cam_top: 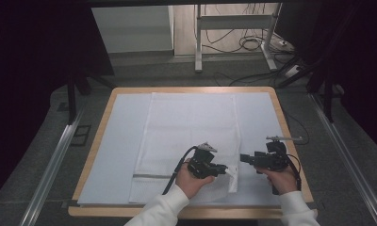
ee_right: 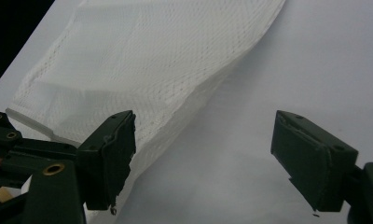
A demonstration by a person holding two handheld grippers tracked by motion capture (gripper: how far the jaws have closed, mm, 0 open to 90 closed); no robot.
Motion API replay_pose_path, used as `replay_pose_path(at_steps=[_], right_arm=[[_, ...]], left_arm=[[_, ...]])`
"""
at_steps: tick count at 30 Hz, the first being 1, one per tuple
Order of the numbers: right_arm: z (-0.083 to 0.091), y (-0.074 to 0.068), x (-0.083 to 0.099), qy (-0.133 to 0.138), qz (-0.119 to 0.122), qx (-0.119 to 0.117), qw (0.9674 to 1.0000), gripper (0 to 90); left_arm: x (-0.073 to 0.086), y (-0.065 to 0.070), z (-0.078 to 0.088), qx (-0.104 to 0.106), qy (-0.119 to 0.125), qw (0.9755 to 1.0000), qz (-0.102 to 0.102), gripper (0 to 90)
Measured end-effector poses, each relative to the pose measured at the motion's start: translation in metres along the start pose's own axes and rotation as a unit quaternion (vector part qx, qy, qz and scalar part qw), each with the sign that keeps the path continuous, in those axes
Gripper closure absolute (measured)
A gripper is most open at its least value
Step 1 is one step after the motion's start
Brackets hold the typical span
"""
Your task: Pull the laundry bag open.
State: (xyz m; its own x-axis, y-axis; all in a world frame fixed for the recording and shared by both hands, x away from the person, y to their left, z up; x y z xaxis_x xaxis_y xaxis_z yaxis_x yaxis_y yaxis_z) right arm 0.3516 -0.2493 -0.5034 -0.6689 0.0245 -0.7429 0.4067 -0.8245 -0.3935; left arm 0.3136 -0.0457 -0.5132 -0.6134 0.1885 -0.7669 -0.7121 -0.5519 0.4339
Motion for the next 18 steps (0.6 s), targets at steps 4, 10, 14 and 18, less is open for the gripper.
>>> replay_pose_path(at_steps=[4, 10, 14, 18], right_arm=[[-0.005, -0.004, 0.002, -0.008, -0.004, -0.006, 0.9999, 22.4], [-0.013, -0.009, 0.003, -0.013, -0.019, -0.018, 0.9996, 25.4], [-0.022, -0.017, 0.005, -0.025, -0.016, -0.023, 0.9993, 27.0], [-0.027, -0.02, 0.007, -0.031, -0.017, -0.026, 0.9991, 28.1]], left_arm=[[0.0, 0.001, 0.0, 0.002, -0.001, 1.0, -0.002, 87.0], [0.0, 0.001, -0.001, 0.003, -0.001, 1.0, -0.003, 87.0], [0.001, 0.002, 0.0, 0.003, 0.001, 1.0, -0.001, 87.0], [0.001, 0.001, 0.001, 0.001, 0.0, 1.0, -0.002, 87.0]])
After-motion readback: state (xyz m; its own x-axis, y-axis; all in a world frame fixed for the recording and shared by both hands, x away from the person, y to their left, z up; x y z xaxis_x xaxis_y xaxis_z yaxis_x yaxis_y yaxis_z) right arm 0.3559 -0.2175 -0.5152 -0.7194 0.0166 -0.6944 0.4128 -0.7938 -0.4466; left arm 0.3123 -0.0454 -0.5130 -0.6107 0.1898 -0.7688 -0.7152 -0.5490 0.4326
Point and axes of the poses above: each handheld gripper's, and its own axes: z roughly backward along the jaws, x roughly out of its underside, y roughly to its right, the point moved 4 cm from there along -z, roughly forward along the jaws, and after that the axes turned 11 degrees about y, right-handed, at the moved point
